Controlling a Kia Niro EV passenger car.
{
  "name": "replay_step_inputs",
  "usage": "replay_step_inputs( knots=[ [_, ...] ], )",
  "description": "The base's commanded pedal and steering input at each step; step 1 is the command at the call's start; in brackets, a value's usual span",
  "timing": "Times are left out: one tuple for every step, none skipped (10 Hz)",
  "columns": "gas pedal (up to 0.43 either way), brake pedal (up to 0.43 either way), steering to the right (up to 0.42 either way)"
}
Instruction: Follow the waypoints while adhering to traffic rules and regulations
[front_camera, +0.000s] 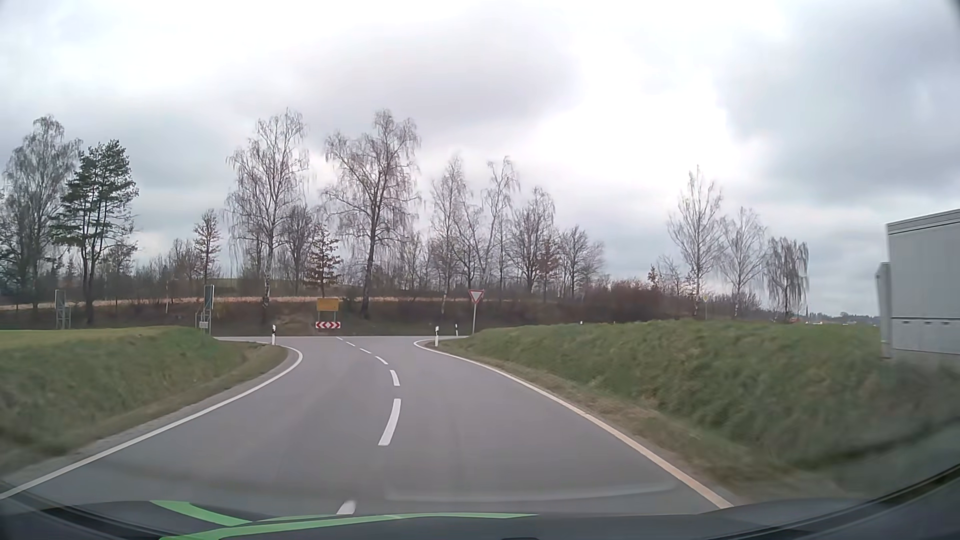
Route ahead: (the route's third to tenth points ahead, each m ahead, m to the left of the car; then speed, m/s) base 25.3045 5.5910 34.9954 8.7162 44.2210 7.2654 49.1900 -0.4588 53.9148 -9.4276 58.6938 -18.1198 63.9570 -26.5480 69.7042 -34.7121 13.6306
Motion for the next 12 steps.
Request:
replay_step_inputs(
  knots=[
    [0.0,0.207,-0.051],
    [0.0,0.207,-0.054],
    [0.0,0.207,-0.055],
    [0.0,0.213,-0.055],
    [0.0,0.213,-0.054],
    [0.0,0.22,-0.053],
    [0.0,0.22,-0.053],
    [0.0,0.232,-0.051],
    [0.0,0.238,-0.049],
    [0.0,0.256,-0.048],
    [0.0,0.274,-0.047],
    [0.0,0.28,-0.047]
  ],
)
